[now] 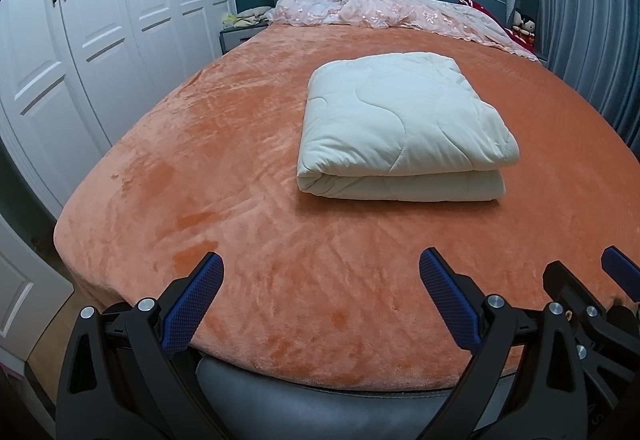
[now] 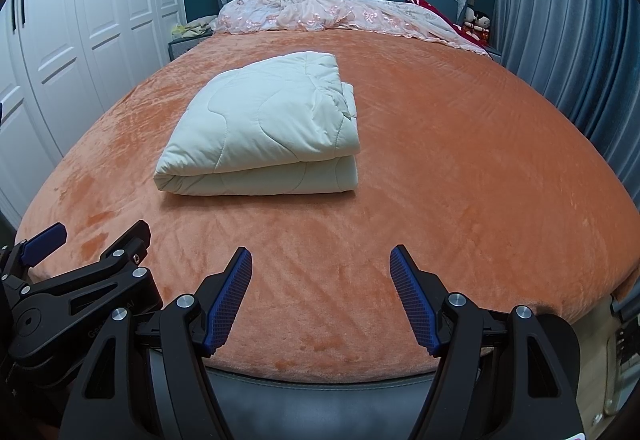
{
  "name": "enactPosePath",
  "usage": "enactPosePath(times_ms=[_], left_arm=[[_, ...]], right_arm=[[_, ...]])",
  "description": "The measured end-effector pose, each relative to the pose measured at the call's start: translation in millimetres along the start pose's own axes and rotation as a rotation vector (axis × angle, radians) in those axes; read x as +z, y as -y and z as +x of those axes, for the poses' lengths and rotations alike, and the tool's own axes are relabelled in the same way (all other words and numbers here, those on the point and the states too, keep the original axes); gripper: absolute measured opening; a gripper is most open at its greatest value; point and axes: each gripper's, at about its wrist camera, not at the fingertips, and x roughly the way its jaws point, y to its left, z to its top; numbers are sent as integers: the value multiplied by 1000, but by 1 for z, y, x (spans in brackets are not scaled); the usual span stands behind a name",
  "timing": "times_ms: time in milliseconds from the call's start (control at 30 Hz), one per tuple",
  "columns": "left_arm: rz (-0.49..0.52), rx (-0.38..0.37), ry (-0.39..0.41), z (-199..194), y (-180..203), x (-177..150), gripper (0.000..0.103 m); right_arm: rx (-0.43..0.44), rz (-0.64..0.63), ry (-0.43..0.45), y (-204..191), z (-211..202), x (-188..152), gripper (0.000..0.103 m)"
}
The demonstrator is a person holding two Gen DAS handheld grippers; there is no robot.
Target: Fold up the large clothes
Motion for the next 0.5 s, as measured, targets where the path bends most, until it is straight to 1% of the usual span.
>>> enactPosePath(times_ms=[267,433,500], left_arm=[[5,7,6,0,2,-1,95],[9,3,7,0,4,-1,90],[7,3,9,0,4,-1,90]], right_arm=[[-5,4,2,-2,-1,0,70],[-9,10,1,-3,0,2,70],[-12,14,3,-6,-1,2,70]])
